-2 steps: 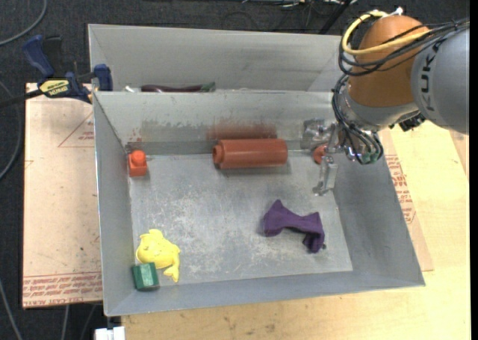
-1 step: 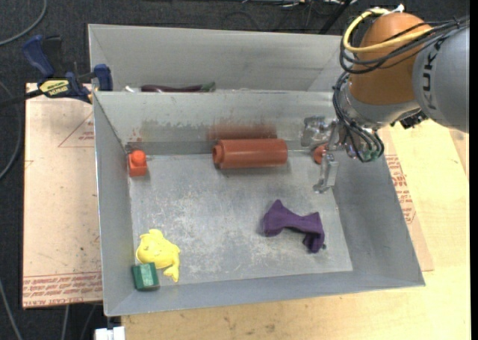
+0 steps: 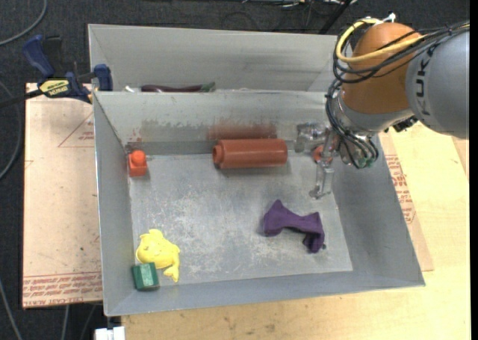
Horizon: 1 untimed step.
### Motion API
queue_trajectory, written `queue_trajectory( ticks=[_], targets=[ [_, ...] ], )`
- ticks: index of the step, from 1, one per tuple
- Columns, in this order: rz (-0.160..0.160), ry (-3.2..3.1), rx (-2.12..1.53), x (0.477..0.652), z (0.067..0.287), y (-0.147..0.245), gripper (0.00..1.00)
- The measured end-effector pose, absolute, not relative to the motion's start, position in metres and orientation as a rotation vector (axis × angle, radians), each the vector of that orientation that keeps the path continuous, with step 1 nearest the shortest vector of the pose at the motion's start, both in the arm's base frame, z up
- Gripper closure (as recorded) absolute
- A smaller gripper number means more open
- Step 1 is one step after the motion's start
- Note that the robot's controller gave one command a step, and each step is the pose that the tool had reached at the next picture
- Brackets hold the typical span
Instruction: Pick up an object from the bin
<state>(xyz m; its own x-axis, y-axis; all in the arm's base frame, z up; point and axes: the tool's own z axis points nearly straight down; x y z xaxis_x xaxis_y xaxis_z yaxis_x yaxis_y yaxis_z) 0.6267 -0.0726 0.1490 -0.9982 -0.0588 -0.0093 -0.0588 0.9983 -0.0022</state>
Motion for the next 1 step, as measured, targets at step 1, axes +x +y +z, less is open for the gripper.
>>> queue_trajectory(
  ticks=[1],
  targets=[
    [0.003, 3.116, -0.358, 0.5698, 0.1093, -0.0798, 0.00]
  ],
)
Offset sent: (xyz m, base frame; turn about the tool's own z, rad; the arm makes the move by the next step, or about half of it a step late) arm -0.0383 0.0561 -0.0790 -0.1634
